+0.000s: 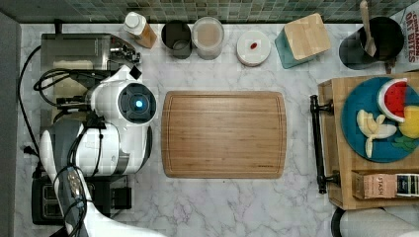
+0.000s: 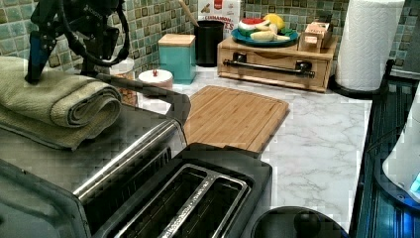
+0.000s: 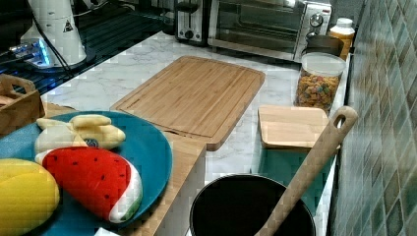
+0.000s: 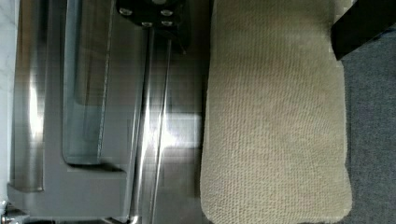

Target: Pick up the towel.

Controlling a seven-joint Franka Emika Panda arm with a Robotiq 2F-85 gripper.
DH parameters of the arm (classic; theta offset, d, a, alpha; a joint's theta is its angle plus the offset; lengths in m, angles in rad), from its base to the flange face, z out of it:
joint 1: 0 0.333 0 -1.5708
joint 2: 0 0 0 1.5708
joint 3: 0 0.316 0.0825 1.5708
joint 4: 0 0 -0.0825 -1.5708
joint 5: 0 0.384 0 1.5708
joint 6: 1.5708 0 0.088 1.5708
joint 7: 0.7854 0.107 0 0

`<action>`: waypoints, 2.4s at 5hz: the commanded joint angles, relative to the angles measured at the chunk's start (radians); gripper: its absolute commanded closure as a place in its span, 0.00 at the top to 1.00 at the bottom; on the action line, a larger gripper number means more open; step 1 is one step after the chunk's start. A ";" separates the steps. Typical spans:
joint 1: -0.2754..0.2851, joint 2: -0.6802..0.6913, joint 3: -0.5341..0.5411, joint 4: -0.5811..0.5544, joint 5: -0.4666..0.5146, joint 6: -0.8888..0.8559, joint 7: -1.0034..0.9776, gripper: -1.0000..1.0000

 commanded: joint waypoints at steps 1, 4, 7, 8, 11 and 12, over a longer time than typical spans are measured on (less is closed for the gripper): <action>0.038 0.155 0.022 0.343 -0.089 -0.193 0.100 0.00; 0.012 0.064 -0.025 0.283 -0.151 -0.226 0.161 0.00; -0.064 -0.287 -0.103 -0.028 -0.171 -0.032 0.057 0.00; -0.120 -0.349 -0.124 -0.088 -0.187 -0.024 0.089 0.00; -0.260 -0.382 -0.168 -0.099 -0.688 -0.215 0.550 0.00; -0.293 -0.359 -0.157 -0.071 -0.723 -0.296 0.578 0.00</action>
